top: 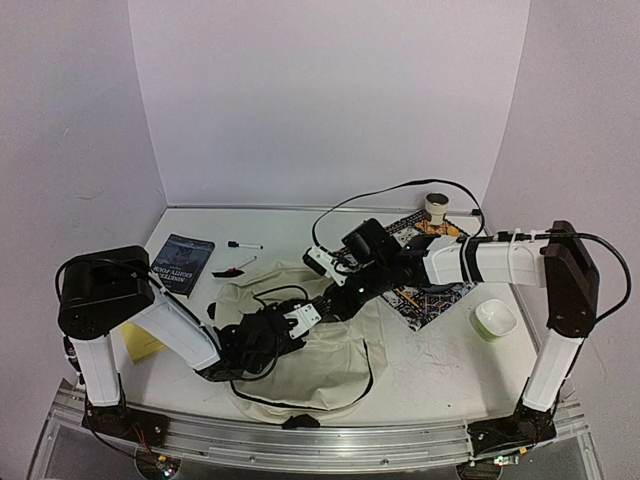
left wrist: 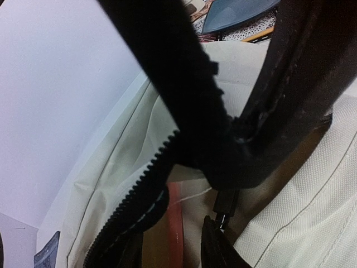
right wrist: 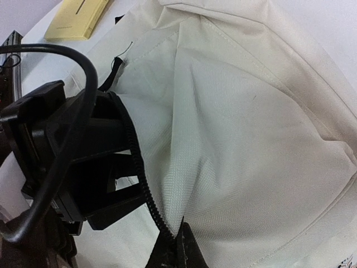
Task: Pack the student bag
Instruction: Place the pen in the lower front pocket of the bag, then pick up the pen at the center of the board.
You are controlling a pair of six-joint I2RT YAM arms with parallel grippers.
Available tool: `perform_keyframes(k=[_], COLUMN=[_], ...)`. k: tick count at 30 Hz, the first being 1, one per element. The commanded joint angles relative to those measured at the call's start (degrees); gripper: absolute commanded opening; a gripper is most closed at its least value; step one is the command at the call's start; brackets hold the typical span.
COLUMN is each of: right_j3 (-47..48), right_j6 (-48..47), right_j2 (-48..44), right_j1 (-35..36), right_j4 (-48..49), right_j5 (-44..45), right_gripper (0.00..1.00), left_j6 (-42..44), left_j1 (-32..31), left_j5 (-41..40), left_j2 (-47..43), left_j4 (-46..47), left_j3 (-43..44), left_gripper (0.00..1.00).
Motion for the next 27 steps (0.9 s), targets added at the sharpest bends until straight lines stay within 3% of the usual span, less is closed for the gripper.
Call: perform_keyframes(k=[1, 9, 20, 23, 27], right_j3=[1.39, 1.26, -0.98, -1.78, -2.55], right_j6=[0.75, 0.53, -0.71, -1.27, -3.47], right_j2=[-0.15, 0.08, -0.91, -1.61, -2.63], right_j1=[0.7, 0.67, 0.66, 0.61, 0.64], right_j4=[-0.11, -0.08, -0.26, -0.49, -1.1], right_j5=[-2.34, -0.39, 2.06, 2.67, 3.27], right_gripper=[0.0, 0.0, 0.0, 0.0, 0.0], left_j6=[-1.71, -7.64, -24.04, -27.45, -34.7], left_j1=[0.16, -2.84, -2.97, -1.6, 4.72], left_j5=[-4.33, -2.52, -2.01, -3.04, -0.04], left_j2=[-1.02, -13.76, -35.2, -38.89, -41.16], left_j4=[3.7, 2.09, -14.04, -18.23, -26.35], left_j3=[-0.86, -8.11, -13.52, -12.91, -10.07], left_gripper=[0.39, 0.57, 0.71, 0.74, 0.75])
